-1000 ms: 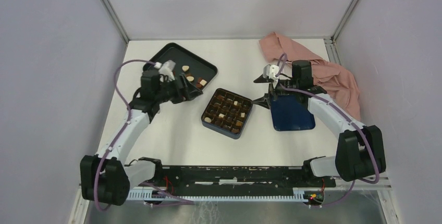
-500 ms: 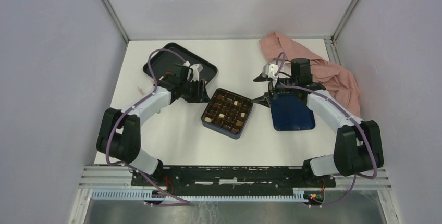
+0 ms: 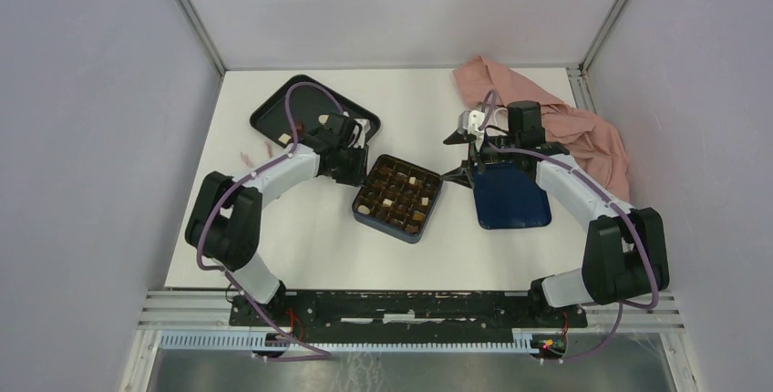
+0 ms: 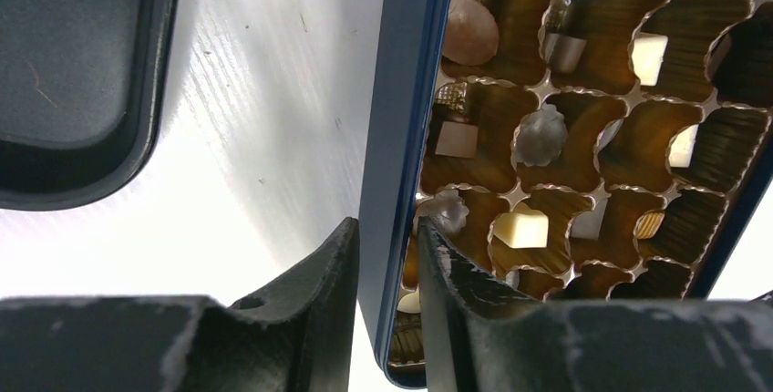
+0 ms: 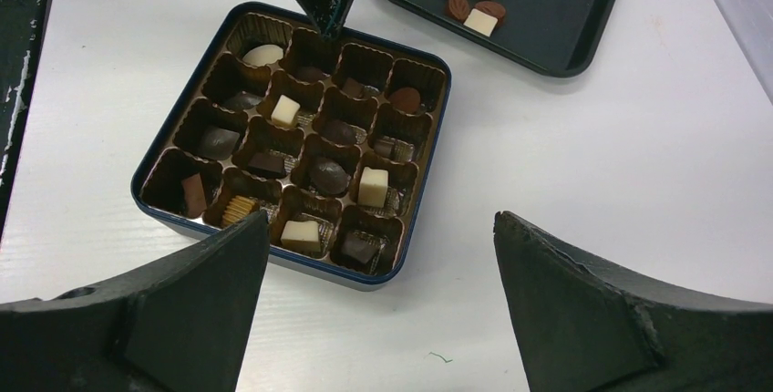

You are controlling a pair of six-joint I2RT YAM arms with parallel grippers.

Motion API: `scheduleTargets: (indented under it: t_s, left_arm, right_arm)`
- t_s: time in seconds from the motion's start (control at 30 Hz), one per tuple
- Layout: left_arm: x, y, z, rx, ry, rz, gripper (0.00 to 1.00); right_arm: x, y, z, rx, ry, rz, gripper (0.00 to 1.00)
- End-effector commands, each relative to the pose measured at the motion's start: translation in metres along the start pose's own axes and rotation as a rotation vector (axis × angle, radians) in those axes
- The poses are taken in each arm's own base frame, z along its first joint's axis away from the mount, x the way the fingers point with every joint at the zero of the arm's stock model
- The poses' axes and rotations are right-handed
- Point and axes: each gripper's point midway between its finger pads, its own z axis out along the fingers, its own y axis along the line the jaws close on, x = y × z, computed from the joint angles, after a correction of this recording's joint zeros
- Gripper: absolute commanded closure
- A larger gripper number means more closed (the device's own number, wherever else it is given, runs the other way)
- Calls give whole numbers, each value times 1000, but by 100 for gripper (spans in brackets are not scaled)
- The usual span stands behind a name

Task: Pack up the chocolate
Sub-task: Pick up the packing box from the center of the board.

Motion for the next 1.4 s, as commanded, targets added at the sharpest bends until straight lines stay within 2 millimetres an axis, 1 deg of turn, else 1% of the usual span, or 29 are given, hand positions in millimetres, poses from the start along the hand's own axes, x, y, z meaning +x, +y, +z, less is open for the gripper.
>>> scheduleTargets:
  t_s: [0.0, 0.13, 0.17, 0.27, 0.3, 0.37, 0.43, 0.5, 0.6, 0.7, 0.73, 0.83, 0.97, 1.07, 1.23, 1.37]
  left_arm:
    - [-2, -4, 1, -1, 13, 58, 67]
    - [8, -11, 6, 17, 41, 65, 70]
    - [10, -13, 7, 18, 42, 68, 74]
    - [9, -14, 8, 5, 28, 62, 94]
    - [7, -14, 7, -5, 18, 59, 97]
    - [0, -14, 3, -33, -14, 44, 98]
    - [-8, -20, -6, -47, -67, 47, 98]
    - [-18, -29, -17, -50, -146, 66, 98]
    - [-30, -44, -40, -57, -300, 114, 98]
    - [-34, -55, -65, -26, -455, 135, 98]
    - [-37, -56, -78, -14, -513, 135, 98]
    - [-36, -52, -96, -9, -610, 133, 98]
    - [-32, -49, -111, -12, -675, 157, 98]
    - [-33, -44, -124, -37, -726, 165, 98]
    - [-35, -35, -144, -89, -806, 163, 98]
    - [-37, -36, -159, -116, -864, 174, 98]
  right_arm:
    - [-13, -12, -2, 17, -9, -45, 2]
    - [-12, -13, -2, 18, -5, -39, 2]
    - [-12, -13, -2, 17, -5, -37, 2]
    - [-12, -13, -2, 15, -1, -34, 2]
    - [-12, -13, -1, 15, 0, -33, 2]
    - [-13, -14, -2, 18, 1, -35, 2]
    - [-13, -14, -3, 18, 2, -33, 2]
    - [-13, -14, -2, 13, 5, -30, 2]
    - [-13, -15, -3, 7, 13, -26, 2]
    - [-13, -18, -5, 13, 23, -24, 2]
    - [-15, -19, -7, 16, 25, -24, 2]
    - [-21, -22, -12, 21, 24, -21, 2]
    - [-29, -26, -22, 29, 7, -8, 2]
    - [-34, -32, -32, 66, -7, -4, 2]
    - [-32, -40, -44, 122, -20, 0, 2]
    - [-25, -44, -44, 129, -13, 24, 2]
